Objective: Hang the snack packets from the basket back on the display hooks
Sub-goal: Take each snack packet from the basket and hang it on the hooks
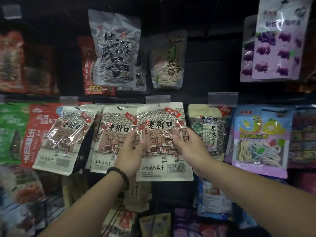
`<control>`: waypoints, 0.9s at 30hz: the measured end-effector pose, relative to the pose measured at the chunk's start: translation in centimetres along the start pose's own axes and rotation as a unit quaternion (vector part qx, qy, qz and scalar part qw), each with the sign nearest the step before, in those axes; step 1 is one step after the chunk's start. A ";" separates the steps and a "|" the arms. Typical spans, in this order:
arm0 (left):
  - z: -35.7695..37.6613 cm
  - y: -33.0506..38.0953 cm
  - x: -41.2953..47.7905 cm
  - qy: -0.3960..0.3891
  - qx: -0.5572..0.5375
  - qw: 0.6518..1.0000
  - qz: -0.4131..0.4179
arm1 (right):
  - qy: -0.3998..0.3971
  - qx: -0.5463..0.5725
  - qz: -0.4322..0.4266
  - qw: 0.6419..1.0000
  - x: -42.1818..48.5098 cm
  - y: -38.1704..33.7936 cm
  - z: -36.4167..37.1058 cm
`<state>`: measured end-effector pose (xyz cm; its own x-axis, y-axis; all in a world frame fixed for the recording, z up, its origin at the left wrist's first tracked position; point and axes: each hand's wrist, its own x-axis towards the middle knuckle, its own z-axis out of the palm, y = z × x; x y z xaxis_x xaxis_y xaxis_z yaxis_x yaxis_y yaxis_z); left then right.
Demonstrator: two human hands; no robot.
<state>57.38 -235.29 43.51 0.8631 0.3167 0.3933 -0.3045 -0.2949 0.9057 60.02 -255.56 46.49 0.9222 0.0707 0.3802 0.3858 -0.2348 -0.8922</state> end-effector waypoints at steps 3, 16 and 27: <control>-0.2 0.4 0.0 0.000 0.000 1.000 -0.014 | 0.000 0.012 0.015 1.000 0.7 0.2 -0.1; 4.0 3.0 0.6 -0.003 0.119 0.991 -0.065 | 0.034 -0.004 0.057 0.998 4.1 1.6 1.1; 6.4 -1.4 -0.4 -0.060 0.256 0.964 -0.038 | 0.044 -0.115 0.075 0.990 6.3 4.1 2.6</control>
<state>60.06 -240.76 41.10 0.9249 0.2580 0.2793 -0.0257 -0.6904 0.7229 67.48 -253.51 44.61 0.9589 -0.0631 0.2767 0.2199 -0.4510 -0.8650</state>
